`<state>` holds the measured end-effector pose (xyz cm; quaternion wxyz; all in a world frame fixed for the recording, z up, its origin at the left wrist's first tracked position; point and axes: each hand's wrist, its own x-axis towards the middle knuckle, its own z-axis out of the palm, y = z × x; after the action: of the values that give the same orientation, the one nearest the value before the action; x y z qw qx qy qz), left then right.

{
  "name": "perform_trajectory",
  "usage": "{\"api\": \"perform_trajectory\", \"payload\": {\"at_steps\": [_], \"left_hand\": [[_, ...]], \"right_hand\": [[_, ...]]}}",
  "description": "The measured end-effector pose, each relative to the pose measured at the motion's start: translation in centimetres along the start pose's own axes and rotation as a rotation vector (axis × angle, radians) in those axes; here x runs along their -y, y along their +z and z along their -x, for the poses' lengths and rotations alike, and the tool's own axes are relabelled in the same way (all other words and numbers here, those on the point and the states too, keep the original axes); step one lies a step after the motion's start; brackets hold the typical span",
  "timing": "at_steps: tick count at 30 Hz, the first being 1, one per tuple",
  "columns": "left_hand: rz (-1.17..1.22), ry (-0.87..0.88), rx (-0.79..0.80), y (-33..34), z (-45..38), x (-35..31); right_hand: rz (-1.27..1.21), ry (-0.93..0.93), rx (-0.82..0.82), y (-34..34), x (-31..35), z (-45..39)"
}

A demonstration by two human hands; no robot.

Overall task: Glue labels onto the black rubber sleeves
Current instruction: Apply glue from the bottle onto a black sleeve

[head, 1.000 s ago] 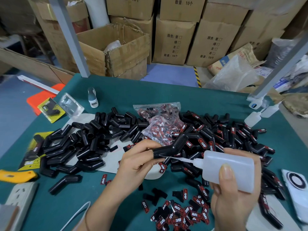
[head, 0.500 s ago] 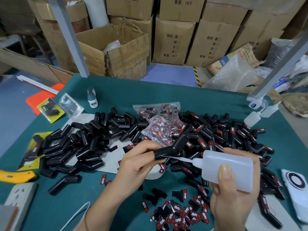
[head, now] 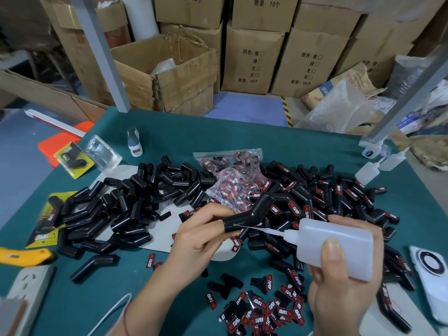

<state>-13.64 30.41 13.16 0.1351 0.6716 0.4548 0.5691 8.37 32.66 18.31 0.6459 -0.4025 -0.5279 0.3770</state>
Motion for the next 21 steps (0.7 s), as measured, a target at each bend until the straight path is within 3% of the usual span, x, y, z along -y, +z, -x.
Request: {"api": "perform_trajectory", "payload": {"at_steps": [21], "left_hand": [[-0.020, 0.017, -0.012, -0.05, -0.28, -0.37]], "right_hand": [[-0.004, -0.003, 0.006, 0.00, 0.73, -0.03]]}}
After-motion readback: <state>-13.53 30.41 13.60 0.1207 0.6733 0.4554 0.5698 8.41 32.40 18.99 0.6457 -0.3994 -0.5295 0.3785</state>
